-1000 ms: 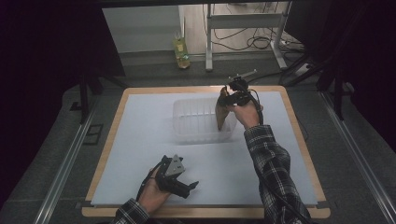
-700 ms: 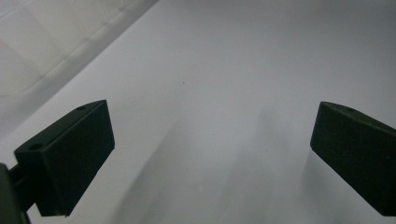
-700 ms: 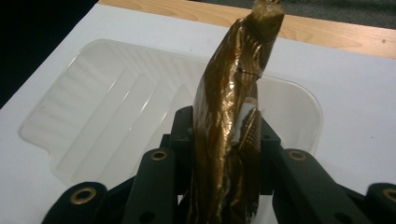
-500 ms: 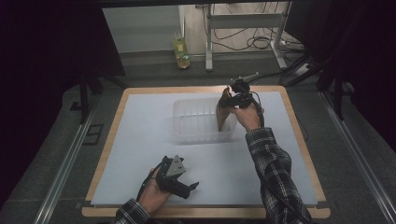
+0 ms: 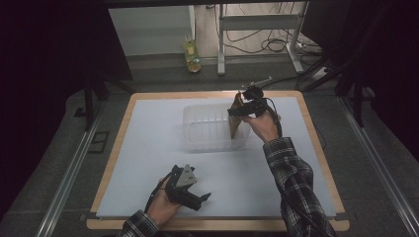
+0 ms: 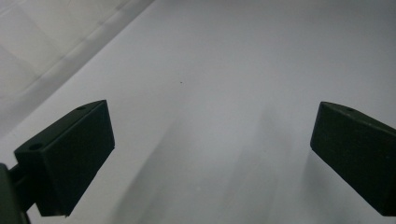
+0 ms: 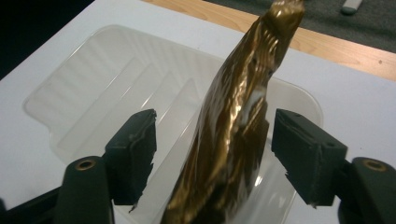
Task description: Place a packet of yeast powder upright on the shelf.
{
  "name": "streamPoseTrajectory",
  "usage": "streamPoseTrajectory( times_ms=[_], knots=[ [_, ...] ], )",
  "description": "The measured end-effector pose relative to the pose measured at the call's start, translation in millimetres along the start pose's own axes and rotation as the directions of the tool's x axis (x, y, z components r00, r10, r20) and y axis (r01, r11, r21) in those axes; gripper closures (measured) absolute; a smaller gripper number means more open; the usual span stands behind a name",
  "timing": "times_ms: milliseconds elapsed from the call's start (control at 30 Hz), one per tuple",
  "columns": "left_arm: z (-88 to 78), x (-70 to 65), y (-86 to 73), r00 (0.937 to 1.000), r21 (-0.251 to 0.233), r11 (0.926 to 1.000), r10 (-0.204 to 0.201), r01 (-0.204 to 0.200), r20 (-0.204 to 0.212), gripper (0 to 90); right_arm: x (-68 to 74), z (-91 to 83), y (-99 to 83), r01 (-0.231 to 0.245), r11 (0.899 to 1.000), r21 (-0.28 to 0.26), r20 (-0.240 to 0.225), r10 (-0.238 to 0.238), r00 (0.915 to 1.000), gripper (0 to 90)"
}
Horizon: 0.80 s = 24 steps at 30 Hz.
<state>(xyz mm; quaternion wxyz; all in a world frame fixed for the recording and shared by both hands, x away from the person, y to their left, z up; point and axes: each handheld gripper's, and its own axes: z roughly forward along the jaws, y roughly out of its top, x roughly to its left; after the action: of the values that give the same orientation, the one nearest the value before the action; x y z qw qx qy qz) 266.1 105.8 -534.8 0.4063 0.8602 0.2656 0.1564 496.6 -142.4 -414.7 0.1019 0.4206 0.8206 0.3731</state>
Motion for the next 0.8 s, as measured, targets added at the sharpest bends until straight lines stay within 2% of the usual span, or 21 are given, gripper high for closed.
streamPoseTrajectory(
  times_ms=[100,333,467,800],
  knots=[
    [0.2,-0.1,-0.1,1.0,0.001,1.0,0.001,-0.001,0.001,0.0,2.3,-1.4,-2.1,0.031,1.0,-0.006,-0.008,-0.031,0.9995,25.9],
    [0.4,0.0,-0.1,1.0,0.005,1.0,0.007,-0.007,0.003,0.0,4.9,-6.9,-5.9,0.068,0.997,-0.039,-0.031,-0.069,0.9971,18.6],
    [0.4,-0.2,-0.1,1.0,0.004,0.9999,0.01,-0.01,0.001,0.0,9.7,-9.9,-8.1,0.099,0.994,-0.038,-0.017,-0.099,0.9949,14.2],
    [1.1,-1.0,-0.2,0.9999,0.002,0.9999,0.015,-0.015,0.006,0.0,17.7,-18.8,-14.8,0.151,0.987,-0.051,-0.036,-0.153,0.9875,8.0]
  ],
)
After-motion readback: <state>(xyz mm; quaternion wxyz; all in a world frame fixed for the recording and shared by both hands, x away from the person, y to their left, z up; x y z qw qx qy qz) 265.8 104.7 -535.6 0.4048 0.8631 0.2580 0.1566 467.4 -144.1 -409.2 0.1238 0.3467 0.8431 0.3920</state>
